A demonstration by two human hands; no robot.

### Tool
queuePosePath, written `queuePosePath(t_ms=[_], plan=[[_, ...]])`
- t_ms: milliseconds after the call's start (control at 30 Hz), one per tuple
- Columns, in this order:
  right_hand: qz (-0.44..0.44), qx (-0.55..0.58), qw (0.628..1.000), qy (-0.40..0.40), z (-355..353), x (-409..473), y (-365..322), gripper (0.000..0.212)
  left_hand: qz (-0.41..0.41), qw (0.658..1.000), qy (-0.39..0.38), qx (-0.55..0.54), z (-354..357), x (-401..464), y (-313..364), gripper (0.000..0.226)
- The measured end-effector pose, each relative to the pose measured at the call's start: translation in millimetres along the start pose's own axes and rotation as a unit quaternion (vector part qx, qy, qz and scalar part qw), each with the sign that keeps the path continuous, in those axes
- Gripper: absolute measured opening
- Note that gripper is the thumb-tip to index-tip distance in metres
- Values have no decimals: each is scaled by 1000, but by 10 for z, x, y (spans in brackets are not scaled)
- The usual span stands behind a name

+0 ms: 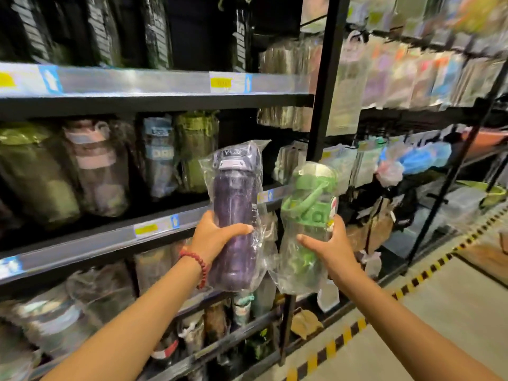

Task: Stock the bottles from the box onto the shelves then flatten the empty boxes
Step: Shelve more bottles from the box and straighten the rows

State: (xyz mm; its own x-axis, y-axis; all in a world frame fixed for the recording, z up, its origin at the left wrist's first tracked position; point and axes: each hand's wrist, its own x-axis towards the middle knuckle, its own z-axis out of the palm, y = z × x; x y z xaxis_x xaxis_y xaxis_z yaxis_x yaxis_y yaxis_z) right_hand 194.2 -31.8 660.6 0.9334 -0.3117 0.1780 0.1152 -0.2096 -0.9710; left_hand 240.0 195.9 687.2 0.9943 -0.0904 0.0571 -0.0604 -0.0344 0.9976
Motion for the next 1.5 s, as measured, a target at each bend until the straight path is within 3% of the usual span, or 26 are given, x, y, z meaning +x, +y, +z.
queuePosePath(t_ms=[167, 300, 400, 633, 733, 800, 1000, 1167, 1200, 1300, 1400, 1500], plan=[[-5, -33, 999, 4, 290, 642, 29, 82, 6, 1000, -23, 0, 34, 635, 95, 57], [-4, -24, 999, 28, 529, 1160, -84, 74, -6, 999, -19, 30, 17, 1215, 143, 83], [-4, -27, 999, 46, 621, 1532, -139, 80, -12, 998, -44, 48, 85, 1596, 214, 82], [25, -35, 998, 51, 656, 2285, -218, 67, -39, 999, -24, 13, 335, 2178, 290, 28], [34, -33, 998, 47, 685, 2578, -242, 57, -89, 995, -22, -48, 404, 2395, 308, 34], [46, -34, 997, 42, 706, 2752, -248, 61, -117, 989, -24, -93, 436, 2524, 339, 33], [82, 3, 996, -15, 719, 3233, -146, 88, -77, 997, 7, -31, 504, 2845, 288, 14], [126, 85, 987, -54, 687, 3369, -292, 68, -32, 996, 81, 14, 500, 2964, 256, 87], [125, 100, 985, -62, 689, 3409, -305, 60, -20, 996, 92, 5, 494, 2993, 233, 85], [125, 142, 980, -68, 742, 3485, -290, 57, 57, 991, 122, 21, 515, 2967, 238, 49], [88, 158, 982, -52, 800, 3498, -223, 64, 127, 980, 148, 43, 534, 2997, 187, 65], [29, 145, 987, -59, 817, 3431, -129, 56, 130, 970, 192, 74, 534, 3071, 25, 87]])
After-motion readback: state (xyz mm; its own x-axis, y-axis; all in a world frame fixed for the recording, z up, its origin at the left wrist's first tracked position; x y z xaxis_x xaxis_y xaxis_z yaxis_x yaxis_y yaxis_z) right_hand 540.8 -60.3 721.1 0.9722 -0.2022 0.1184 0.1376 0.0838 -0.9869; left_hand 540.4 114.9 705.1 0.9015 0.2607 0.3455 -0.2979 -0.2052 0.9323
